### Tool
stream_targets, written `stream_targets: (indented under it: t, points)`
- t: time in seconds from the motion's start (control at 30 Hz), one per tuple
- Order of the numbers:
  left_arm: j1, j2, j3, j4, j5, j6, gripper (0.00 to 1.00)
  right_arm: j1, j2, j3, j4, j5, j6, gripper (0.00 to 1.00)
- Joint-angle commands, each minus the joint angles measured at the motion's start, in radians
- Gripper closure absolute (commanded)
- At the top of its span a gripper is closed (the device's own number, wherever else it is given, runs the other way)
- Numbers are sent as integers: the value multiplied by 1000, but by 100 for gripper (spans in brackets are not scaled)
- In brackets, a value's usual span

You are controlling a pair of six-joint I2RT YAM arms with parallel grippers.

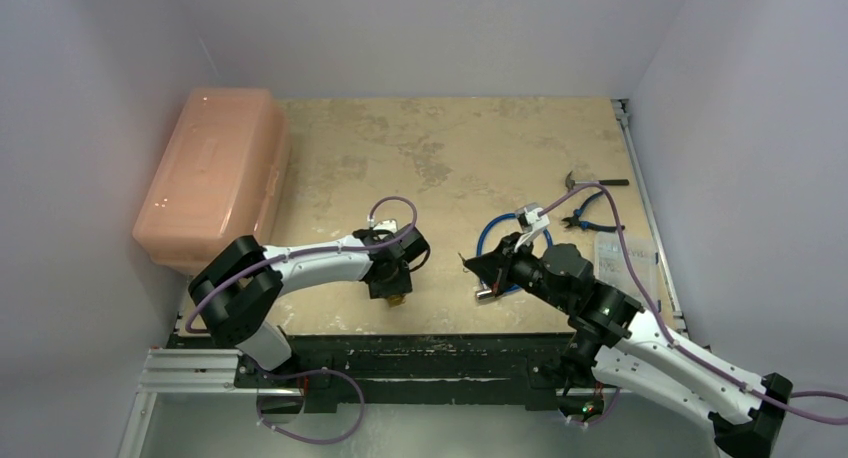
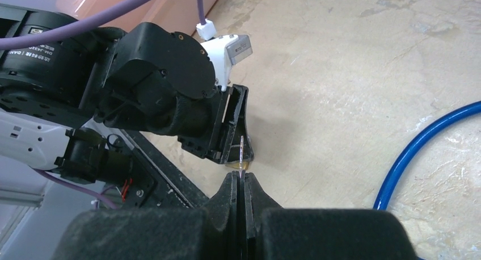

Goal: Unlock with the key

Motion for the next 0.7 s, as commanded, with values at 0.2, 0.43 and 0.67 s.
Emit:
stream_targets:
  t: [0.2,0.43,0.67]
  points:
    - [-9,-54,-23,89,2,13,50,-2,-27,-7,10,11,-23,100]
    - [-8,-318,-30,184,9,188,42,-2,-32,-8,66,-45,-11,100]
    - [-8,-650,-151,484,146,291,43,-2,20,5,192,-149,25,100]
